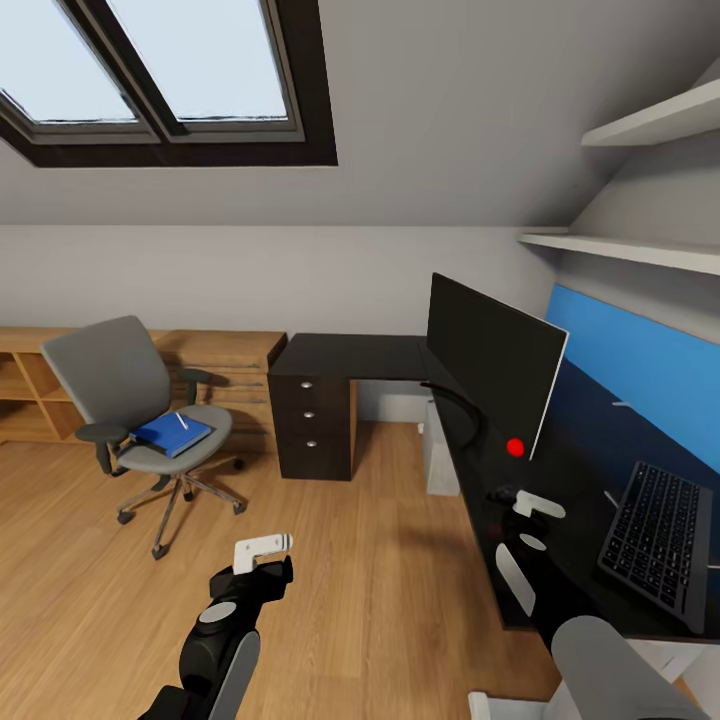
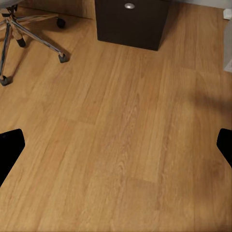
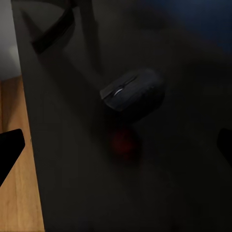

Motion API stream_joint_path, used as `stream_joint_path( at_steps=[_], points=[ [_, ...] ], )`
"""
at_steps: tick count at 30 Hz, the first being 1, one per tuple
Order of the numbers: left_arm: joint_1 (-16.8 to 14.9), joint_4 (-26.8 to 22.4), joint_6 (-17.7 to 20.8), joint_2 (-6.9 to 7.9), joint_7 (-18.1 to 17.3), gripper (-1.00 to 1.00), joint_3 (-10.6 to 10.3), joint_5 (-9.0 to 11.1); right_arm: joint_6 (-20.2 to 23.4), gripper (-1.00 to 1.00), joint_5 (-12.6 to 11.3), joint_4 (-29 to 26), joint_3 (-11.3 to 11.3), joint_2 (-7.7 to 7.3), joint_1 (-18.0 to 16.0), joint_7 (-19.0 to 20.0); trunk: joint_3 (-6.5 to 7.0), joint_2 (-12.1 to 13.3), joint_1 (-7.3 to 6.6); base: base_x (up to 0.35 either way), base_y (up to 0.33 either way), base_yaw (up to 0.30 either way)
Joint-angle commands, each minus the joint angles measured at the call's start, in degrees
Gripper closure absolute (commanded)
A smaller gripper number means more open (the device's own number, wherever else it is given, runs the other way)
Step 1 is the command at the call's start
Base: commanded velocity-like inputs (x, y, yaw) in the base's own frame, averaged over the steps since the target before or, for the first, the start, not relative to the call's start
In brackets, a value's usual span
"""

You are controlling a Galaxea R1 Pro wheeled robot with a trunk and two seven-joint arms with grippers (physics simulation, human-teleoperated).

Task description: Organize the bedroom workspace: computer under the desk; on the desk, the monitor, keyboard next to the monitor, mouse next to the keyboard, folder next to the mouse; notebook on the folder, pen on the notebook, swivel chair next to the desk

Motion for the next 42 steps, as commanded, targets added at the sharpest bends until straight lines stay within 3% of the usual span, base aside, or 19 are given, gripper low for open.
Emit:
stream_joint_path(
  at_steps=[1, 30, 42],
  points=[
    [-0.05, -0.06, 0.12, 0.01, 0.56, -1.0, -0.06, 0.6, -0.15, -1.0, -0.56, -0.03, 0.11, -0.02, -0.03, -0.15, -0.25, -0.45, 0.23, 0.0, 0.0, 0.0],
    [-0.05, 0.06, 0.19, 0.01, 0.56, -1.0, -0.14, 0.6, -0.15, -1.0, -0.56, -0.02, 0.03, -0.19, -0.03, -0.23, -5.45, -12.09, 6.6, 0.0, 0.0, 0.0],
    [-0.05, 0.33, 0.27, 0.07, 0.56, -1.0, -0.07, 0.65, -0.15, -1.0, -0.56, -0.02, 0.03, -0.2, -0.03, -0.33, -5.45, -12.09, 6.6, 0.0, 0.0, 0.0]
  ],
)
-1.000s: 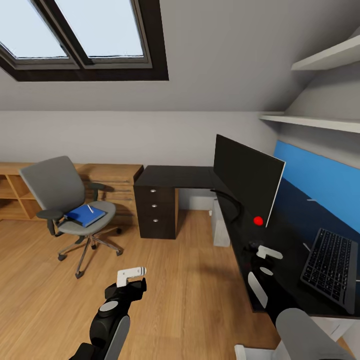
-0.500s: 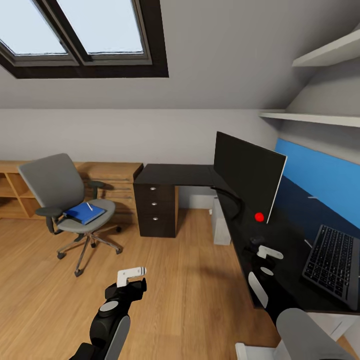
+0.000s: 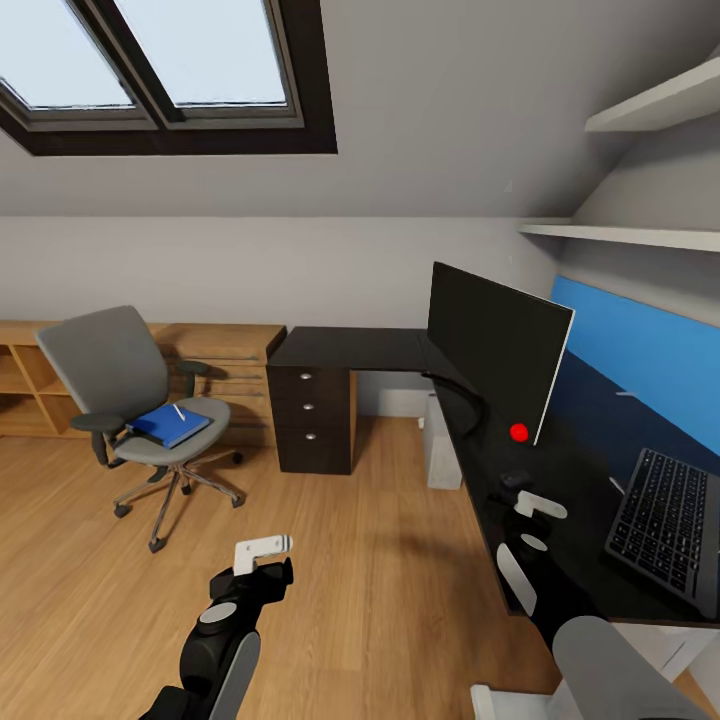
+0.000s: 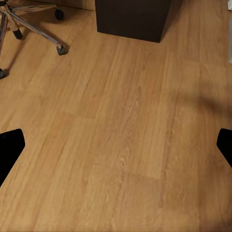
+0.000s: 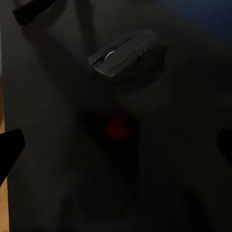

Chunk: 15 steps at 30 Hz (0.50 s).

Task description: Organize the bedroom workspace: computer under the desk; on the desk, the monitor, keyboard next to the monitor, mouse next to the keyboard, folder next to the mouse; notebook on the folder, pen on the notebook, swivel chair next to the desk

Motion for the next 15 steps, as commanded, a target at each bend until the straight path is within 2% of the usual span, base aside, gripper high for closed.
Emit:
stream_joint_path(
  at_steps=[1, 15],
  points=[
    [-0.05, -0.01, 0.13, 0.05, 0.55, -1.0, -0.04, 0.64, -0.15, -1.0, -0.57, -0.02, 0.11, -0.02, -0.03, -0.17, -0.06, -0.03, 0.0, 0.0, 0.0, 0.0],
    [-0.05, 0.09, 0.15, 0.12, 0.48, -1.0, 0.03, 0.63, -0.18, -1.0, -0.57, 0.05, 0.11, -0.02, -0.03, -0.15, -0.06, -0.03, 0.0, 0.0, 0.0, 0.0]
  ],
)
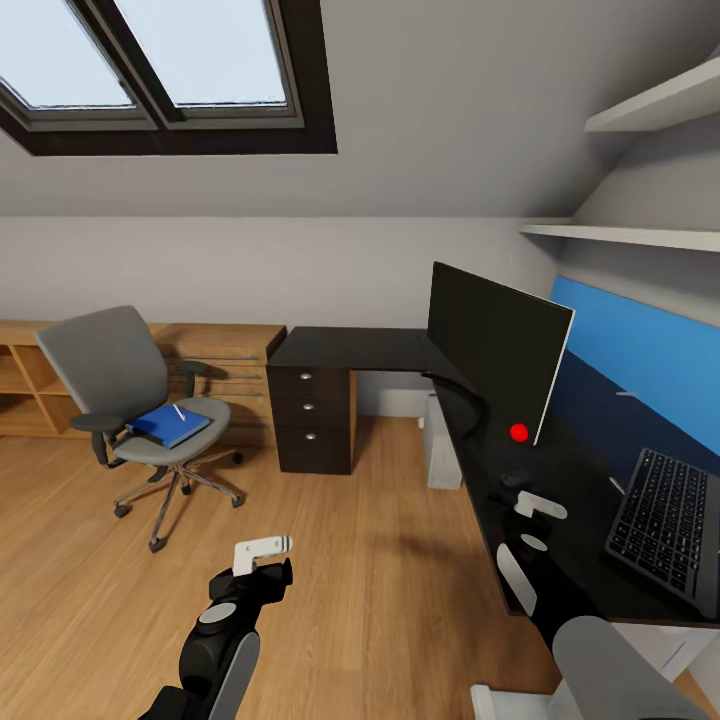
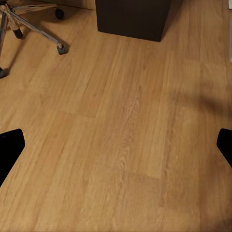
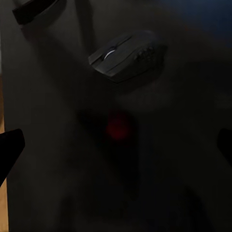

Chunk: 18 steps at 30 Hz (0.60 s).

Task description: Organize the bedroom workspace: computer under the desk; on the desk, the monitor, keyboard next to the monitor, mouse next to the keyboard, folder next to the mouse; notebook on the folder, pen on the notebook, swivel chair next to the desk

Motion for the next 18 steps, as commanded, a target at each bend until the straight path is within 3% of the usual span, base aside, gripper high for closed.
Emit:
stream_joint_path(
  at_steps=[1, 18],
  points=[
    [-0.05, -0.06, 0.12, 0.01, 0.56, -1.0, -0.07, 0.6, -0.15, -1.0, -0.58, -0.03, 0.12, -0.02, -0.03, -0.15, -0.06, -0.03, 0.0, 0.0, 0.0, 0.0],
    [-0.05, 0.01, 0.12, 0.03, 0.56, -1.0, -0.03, 0.6, -0.12, -1.0, -0.58, 0.05, 0.12, -0.02, -0.03, -0.14, -0.06, -0.03, 0.0, 0.0, 0.0, 0.0]
  ],
)
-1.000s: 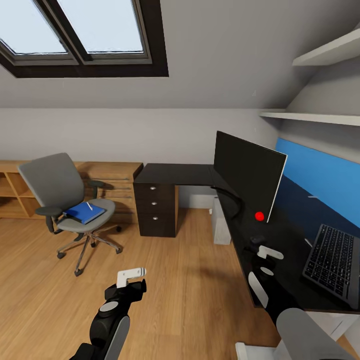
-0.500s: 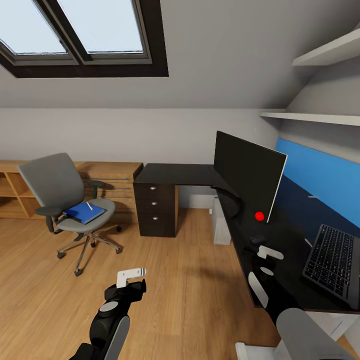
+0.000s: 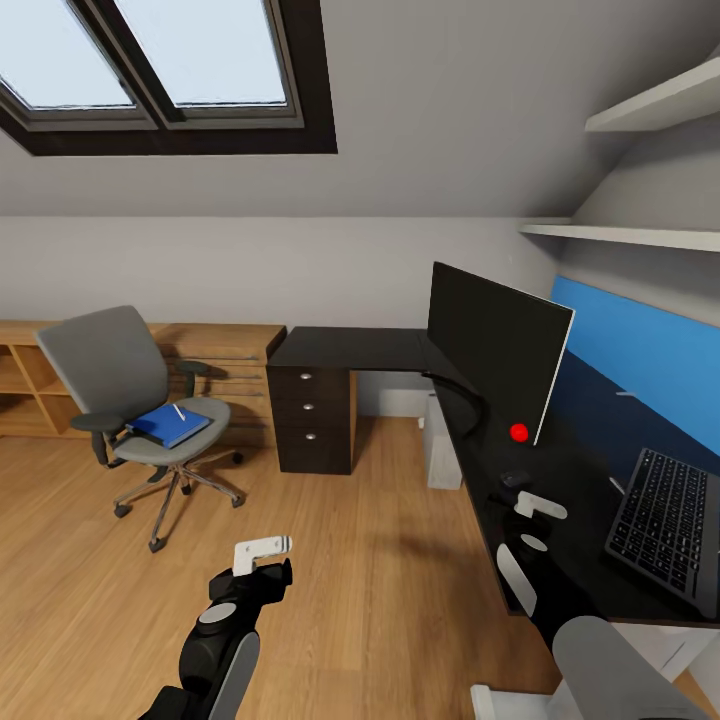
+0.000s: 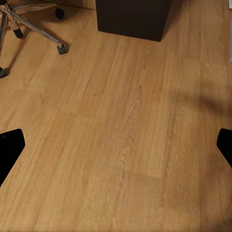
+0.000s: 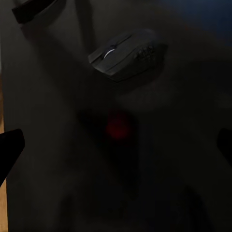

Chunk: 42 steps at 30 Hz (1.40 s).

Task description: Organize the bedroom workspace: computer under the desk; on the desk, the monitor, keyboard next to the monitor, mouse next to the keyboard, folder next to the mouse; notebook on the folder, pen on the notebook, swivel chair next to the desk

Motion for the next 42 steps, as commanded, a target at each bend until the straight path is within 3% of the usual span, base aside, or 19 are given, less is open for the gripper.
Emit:
stream_joint_path(
  at_steps=[1, 26, 42],
  points=[
    [-0.05, -0.05, 0.12, 0.0, 0.56, -1.0, -0.07, 0.6, -0.15, -1.0, -0.57, -0.03, 0.12, -0.02, -0.03, -0.15, -0.06, -0.03, 0.0, 0.0, 0.0, 0.0],
    [-0.05, -0.05, 0.12, -0.01, 0.56, -1.0, -0.09, 0.52, -0.17, -1.0, -0.57, 1.07, 0.08, -0.04, -0.03, -0.14, -0.06, -0.03, 0.0, 0.0, 0.0, 0.0],
    [-0.05, -0.07, 0.12, 0.01, 0.56, -1.0, -0.1, 0.52, -0.32, -1.0, -0.66, 4.6, -0.06, -1.06, -0.03, -0.06, -0.06, -0.03, 0.0, 0.0, 0.0, 0.0]
  ],
)
